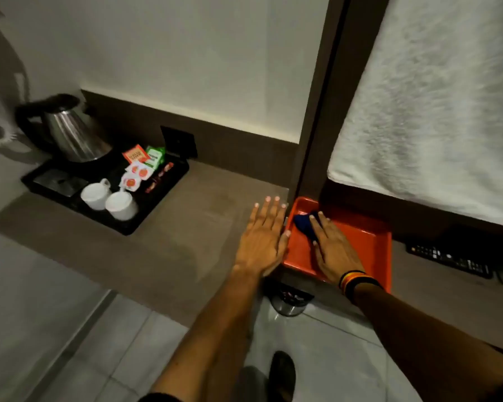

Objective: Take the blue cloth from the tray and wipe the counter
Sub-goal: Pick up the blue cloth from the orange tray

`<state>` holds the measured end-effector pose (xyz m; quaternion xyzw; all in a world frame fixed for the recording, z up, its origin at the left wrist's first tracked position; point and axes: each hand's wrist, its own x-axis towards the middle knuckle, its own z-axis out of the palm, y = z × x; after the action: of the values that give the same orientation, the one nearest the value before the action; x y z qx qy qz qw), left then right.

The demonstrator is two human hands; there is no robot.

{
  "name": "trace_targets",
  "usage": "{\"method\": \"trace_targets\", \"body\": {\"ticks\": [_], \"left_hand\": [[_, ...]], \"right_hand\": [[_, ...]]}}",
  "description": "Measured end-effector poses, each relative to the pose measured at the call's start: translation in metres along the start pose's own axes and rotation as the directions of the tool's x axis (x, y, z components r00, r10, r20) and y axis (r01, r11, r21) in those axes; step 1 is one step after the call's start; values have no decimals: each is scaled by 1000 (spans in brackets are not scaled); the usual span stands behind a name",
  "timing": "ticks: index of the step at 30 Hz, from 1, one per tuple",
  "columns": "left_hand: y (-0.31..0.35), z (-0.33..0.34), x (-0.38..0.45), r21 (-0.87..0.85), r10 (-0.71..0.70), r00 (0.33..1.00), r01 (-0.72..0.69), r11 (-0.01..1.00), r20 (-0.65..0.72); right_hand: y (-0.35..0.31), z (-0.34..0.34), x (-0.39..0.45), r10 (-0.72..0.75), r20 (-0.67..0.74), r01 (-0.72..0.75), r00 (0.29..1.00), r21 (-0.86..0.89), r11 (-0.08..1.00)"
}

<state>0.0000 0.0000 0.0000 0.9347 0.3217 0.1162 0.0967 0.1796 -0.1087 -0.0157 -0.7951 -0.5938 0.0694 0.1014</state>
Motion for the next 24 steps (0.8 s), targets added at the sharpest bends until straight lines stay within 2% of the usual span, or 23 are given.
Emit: {"method": "trace_targets", "body": {"ticks": [4, 7, 11, 17, 20, 24], "left_hand": [[-7, 55, 7, -73, -47, 994, 54, 996, 99], [-12, 83, 7, -101, -72, 992, 82, 991, 104], [-18, 103, 7, -19, -111, 986, 114, 993, 126], [-19, 105, 7, -5, -136, 983, 138, 990, 125], [-21, 101, 6, 2, -116, 983, 117, 993, 143], [-22, 89, 0, -93, -61, 986, 76, 993, 154]], "right_hand": [[36, 40, 28, 153, 200, -146, 968, -46, 988], [50, 60, 46, 209, 265, -198, 941, -68, 978], [58, 83, 57, 247, 313, -239, 917, -67, 969], [53, 93, 67, 341, 237, -339, 910, -52, 939], [52, 79, 69, 358, 189, -369, 914, 23, 929], [35, 46, 59, 343, 15, -341, 939, 140, 929]]}}
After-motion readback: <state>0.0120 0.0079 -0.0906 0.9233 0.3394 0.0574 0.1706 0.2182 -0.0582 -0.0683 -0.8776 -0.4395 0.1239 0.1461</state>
